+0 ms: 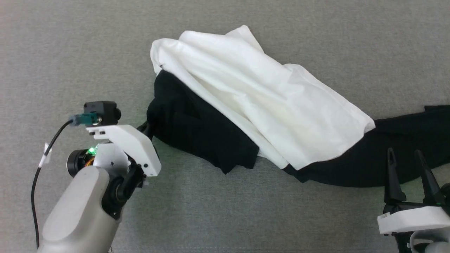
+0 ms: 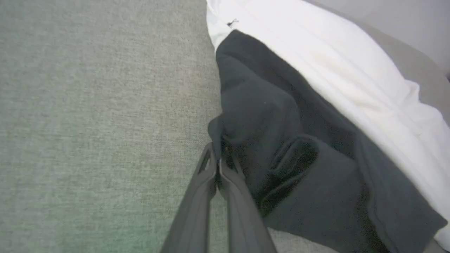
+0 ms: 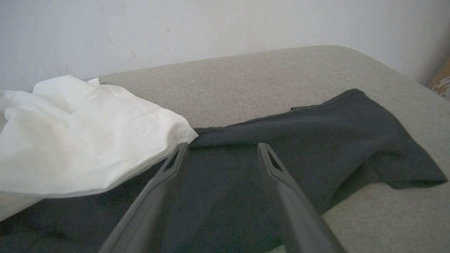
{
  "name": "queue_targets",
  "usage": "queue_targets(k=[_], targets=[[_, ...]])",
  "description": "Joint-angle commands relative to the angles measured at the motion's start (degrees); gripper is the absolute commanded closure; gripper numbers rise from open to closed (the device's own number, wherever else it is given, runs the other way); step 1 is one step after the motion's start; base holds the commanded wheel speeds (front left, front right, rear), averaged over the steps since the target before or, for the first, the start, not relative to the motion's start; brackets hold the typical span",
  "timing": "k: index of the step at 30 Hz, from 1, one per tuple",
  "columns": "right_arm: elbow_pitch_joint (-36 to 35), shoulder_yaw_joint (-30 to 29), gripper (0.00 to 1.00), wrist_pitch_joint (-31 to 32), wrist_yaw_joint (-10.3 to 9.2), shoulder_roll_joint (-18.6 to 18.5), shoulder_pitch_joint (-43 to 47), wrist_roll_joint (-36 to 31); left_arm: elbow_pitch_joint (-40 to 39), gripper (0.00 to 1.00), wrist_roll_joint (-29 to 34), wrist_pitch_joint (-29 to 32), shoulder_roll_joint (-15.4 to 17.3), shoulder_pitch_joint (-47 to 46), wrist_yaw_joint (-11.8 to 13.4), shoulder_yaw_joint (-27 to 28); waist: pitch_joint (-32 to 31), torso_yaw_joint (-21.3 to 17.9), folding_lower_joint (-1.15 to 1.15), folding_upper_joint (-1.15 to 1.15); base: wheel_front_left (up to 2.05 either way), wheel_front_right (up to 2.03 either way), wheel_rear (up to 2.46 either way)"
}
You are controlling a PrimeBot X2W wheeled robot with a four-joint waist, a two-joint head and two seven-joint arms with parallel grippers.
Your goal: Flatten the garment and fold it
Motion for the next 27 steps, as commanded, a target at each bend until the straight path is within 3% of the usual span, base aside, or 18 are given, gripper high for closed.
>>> queue_targets(k=[1,6,14,17,21,22,24,25,27], targets=[[-0.24,0.07,0.0,-0.27,-0.04,0.09,0.39,-0.27,-2.31,1.0,-0.68,-0.97,-0.06,1.36,0.42,0.85,-0.5,0.78,-0.01,0.0,0.0,0.0,0.0],[0.18,0.15,0.0,-0.27,-0.04,0.09,0.69,-0.33,-11.24,1.0,-4.14,1.88,2.37,5.86,1.45,3.37,-1.15,1.62,-0.01,0.0,0.0,0.0,0.0],[0.82,0.48,0.0,-0.27,-0.04,0.09,0.95,-0.02,-21.99,1.0,-11.05,11.4,11.63,17.31,4.93,9.94,-2.23,1.82,-0.01,0.0,0.0,0.0,0.0],[1.09,0.41,0.0,-0.27,-0.04,0.09,1.15,0.04,-22.66,1.0,-11.99,13.64,15.62,20.97,4.22,11.39,-2.39,2.09,-0.01,0.0,0.0,0.0,0.0],[1.32,0.52,0.0,-0.27,-0.04,0.09,1.22,-0.07,-21.28,1.0,-10.21,12.31,17.76,22.14,3.13,11.77,-2.56,2.49,-0.01,0.0,0.0,0.0,0.0],[1.35,0.6,0.0,-0.27,-0.04,0.09,1.21,-0.14,-20.35,0.94,-9.29,11.08,17.92,22.07,2.93,11.87,-2.62,2.64,-0.01,0.0,0.0,0.0,0.0],[1.35,0.7,0.0,-0.27,-0.04,0.09,1.2,-0.35,-18.24,0.09,-7.19,7.9,17.35,21.2,2.45,11.6,-2.71,3.0,-0.01,0.0,0.0,0.0,0.0],[1.36,0.83,0.0,-0.27,-0.04,0.09,1.19,-0.49,-16.89,0.0,-6.72,6.67,16.56,20.82,2.52,11.46,-2.77,3.13,-0.01,0.0,0.0,0.0,0.0],[1.41,1.01,0.0,-0.27,-0.04,0.09,1.15,-0.71,-15.0,0.0,-6.38,4.74,14.76,19.93,1.87,10.69,-2.92,3.28,-0.01,0.0,0.0,0.0,0.0]])
